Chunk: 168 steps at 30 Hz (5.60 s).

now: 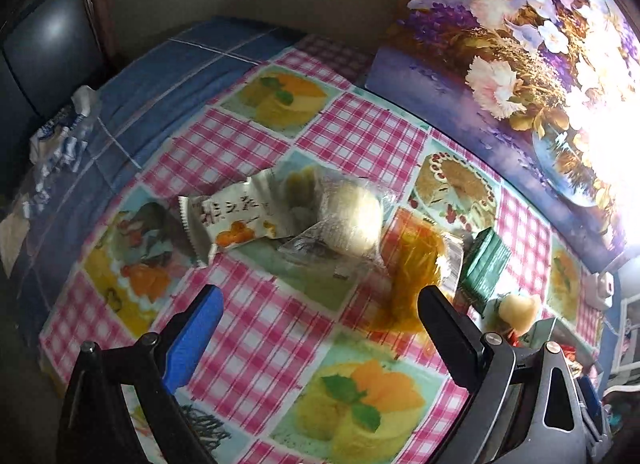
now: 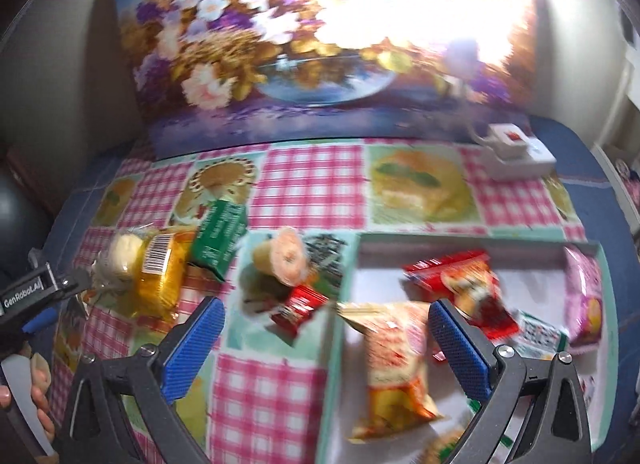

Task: Organize snacks
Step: 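Move the right tool to the yellow pudding cup while the left tool reaches the yellow bread bag, then close the right tool on the pudding cup while the left tool grips the yellow bread bag, then carry the pudding cup to the tray with the right tool while the left tool carries the bread bag, then open the right tool on the pudding cup while the left tool releases the bread bag, then move the right tool to the small red candy packet while the left tool heads to the pastry packet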

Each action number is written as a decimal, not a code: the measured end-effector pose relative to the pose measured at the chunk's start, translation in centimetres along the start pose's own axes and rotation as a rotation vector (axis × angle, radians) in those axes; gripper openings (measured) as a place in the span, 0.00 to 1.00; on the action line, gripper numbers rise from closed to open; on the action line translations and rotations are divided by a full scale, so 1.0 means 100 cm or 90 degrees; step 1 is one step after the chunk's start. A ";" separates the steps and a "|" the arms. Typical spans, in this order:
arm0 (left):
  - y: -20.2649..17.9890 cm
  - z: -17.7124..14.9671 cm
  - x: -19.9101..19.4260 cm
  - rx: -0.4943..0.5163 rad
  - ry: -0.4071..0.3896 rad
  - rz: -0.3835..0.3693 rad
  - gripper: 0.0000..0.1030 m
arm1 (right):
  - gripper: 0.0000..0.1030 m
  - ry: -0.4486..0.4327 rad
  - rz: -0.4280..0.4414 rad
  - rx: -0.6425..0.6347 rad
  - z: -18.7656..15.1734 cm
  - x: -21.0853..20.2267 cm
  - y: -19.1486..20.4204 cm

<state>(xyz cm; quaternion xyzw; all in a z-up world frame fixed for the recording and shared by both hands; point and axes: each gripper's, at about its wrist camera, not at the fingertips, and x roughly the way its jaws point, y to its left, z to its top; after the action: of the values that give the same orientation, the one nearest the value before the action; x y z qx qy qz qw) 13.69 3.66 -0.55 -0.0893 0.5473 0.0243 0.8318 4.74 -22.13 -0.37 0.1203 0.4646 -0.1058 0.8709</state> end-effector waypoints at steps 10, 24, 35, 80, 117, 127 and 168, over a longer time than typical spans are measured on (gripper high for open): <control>-0.031 0.008 0.033 0.020 0.033 -0.077 0.95 | 1.00 -0.019 0.014 -0.106 0.014 0.042 0.041; -0.072 -0.001 0.072 0.094 0.064 -0.097 0.95 | 0.73 0.006 0.025 -0.110 0.024 0.081 0.043; -0.073 -0.005 0.081 0.097 0.066 -0.111 0.45 | 0.47 0.046 0.018 -0.107 0.023 0.094 0.044; -0.127 -0.086 -0.073 0.228 -0.035 -0.171 0.43 | 0.45 0.018 0.028 0.102 -0.028 -0.052 -0.047; -0.203 -0.197 -0.037 0.407 0.107 -0.154 0.43 | 0.46 0.121 -0.054 0.265 -0.096 -0.054 -0.154; -0.206 -0.197 -0.036 0.403 0.117 -0.150 0.45 | 0.46 0.136 -0.055 0.269 -0.098 -0.049 -0.156; -0.168 -0.155 -0.033 0.278 0.038 -0.063 0.93 | 1.00 0.099 -0.099 0.190 -0.085 -0.054 -0.145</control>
<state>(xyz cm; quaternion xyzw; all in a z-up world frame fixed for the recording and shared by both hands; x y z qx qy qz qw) 0.61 -15.42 -1.47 0.0653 0.5591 -0.1385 0.8148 -9.16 -32.90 -2.11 0.2195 0.5179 -0.2307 0.7940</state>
